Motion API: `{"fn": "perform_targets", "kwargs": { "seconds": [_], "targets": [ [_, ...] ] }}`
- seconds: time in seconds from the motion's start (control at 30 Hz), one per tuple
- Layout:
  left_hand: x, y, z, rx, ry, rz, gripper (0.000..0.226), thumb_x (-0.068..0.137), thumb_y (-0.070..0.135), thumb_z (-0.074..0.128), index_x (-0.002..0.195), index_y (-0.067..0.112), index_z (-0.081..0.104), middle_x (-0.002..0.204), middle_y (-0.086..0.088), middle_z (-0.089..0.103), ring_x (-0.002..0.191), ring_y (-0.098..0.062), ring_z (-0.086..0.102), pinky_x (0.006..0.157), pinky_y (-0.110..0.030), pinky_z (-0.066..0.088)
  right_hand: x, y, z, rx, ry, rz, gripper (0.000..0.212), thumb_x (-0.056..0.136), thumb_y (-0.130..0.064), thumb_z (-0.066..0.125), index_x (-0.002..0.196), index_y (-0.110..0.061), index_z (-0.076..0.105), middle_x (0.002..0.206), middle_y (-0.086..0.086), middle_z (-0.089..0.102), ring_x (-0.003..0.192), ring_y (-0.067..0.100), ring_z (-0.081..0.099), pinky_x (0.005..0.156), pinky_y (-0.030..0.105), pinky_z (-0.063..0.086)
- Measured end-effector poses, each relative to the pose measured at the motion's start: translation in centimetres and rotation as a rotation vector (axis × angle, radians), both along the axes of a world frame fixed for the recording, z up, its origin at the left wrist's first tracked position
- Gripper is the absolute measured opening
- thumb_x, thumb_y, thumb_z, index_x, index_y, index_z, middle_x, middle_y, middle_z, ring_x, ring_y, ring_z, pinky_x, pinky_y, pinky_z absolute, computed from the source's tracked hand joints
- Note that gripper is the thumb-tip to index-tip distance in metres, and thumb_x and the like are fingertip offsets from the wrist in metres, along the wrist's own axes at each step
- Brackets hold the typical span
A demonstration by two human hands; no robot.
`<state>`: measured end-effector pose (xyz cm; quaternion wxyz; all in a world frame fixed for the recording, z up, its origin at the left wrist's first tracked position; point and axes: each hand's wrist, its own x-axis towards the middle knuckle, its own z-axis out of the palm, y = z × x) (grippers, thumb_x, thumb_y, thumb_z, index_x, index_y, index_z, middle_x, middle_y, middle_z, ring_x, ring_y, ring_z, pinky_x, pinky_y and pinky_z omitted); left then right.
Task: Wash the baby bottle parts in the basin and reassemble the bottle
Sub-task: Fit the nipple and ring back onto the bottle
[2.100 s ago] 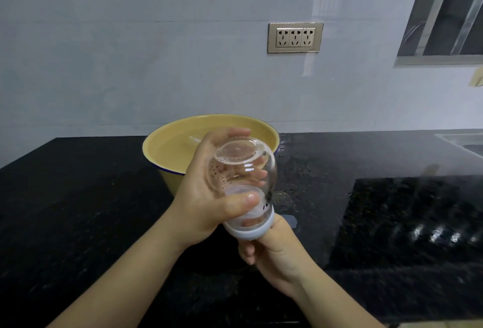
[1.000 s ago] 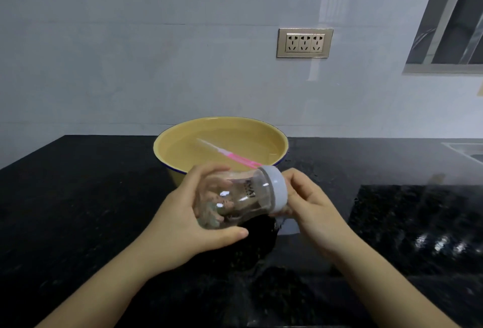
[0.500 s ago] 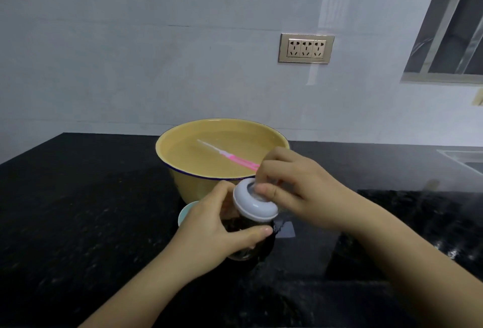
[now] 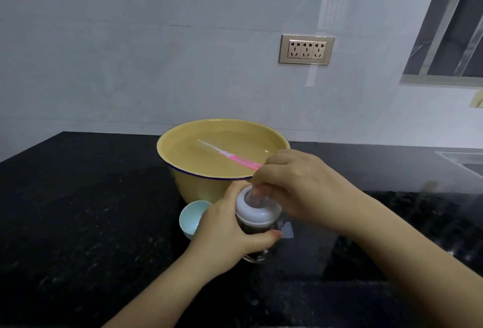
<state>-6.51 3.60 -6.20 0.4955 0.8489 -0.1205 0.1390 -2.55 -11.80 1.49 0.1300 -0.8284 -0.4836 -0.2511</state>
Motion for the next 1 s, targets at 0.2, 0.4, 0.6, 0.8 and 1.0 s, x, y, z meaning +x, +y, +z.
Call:
{"fn": "perform_targets", "kwargs": {
  "seconds": [0.2,0.4,0.6,0.8,1.0],
  "targets": [
    [0.2,-0.2,-0.5,0.037,0.019,-0.015,0.06,0.053,0.05,0.077,0.102,0.049,0.042,0.093,0.022,0.064,0.085,-0.002,0.063,0.076,-0.033,0.053,-0.7,0.3,-0.2,-0.122,-0.005,-0.006,0.026,0.075,-0.025,0.043,0.064,-0.015,0.064,0.059,-0.003,0.054,0.056,0.014,0.044,0.045,0.026,0.042],
    [1.2,0.3,-0.1,0.094,0.039,-0.063,0.058,0.055,0.049,0.078,0.102,0.043,0.046,0.092,0.016,0.066,0.087,-0.005,0.063,0.076,-0.035,0.053,-0.1,0.0,0.0,-0.068,0.265,-0.033,0.01,0.084,-0.015,0.06,0.084,-0.012,0.069,0.075,-0.007,0.056,0.069,0.006,0.044,0.064,0.02,0.041],
    [1.3,0.9,-0.7,0.033,0.081,-0.108,0.056,0.062,0.032,0.086,0.104,0.037,0.05,0.095,0.023,0.064,0.086,0.003,0.062,0.07,-0.011,0.045,0.3,0.1,-0.9,0.155,0.593,-0.079,0.007,0.08,-0.021,0.073,0.086,-0.022,0.072,0.081,-0.011,0.066,0.08,0.002,0.059,0.069,0.014,0.047],
    [1.5,1.1,-1.2,0.073,0.088,-0.108,0.061,0.059,0.04,0.086,0.108,0.038,0.05,0.095,0.021,0.066,0.089,0.005,0.062,0.072,-0.011,0.045,0.3,-0.5,-2.0,0.269,0.679,-0.058,0.009,0.078,-0.019,0.076,0.086,-0.022,0.074,0.081,-0.009,0.07,0.077,0.003,0.063,0.069,0.014,0.049],
    [1.5,1.1,-1.3,0.106,0.094,-0.133,0.063,0.061,0.041,0.085,0.113,0.039,0.049,0.096,0.018,0.067,0.09,0.003,0.061,0.076,-0.014,0.047,0.0,-0.8,-3.5,0.405,0.515,-0.017,0.012,0.077,-0.019,0.072,0.076,-0.029,0.068,0.078,-0.017,0.068,0.074,0.002,0.063,0.067,0.013,0.047]
  ]
}}
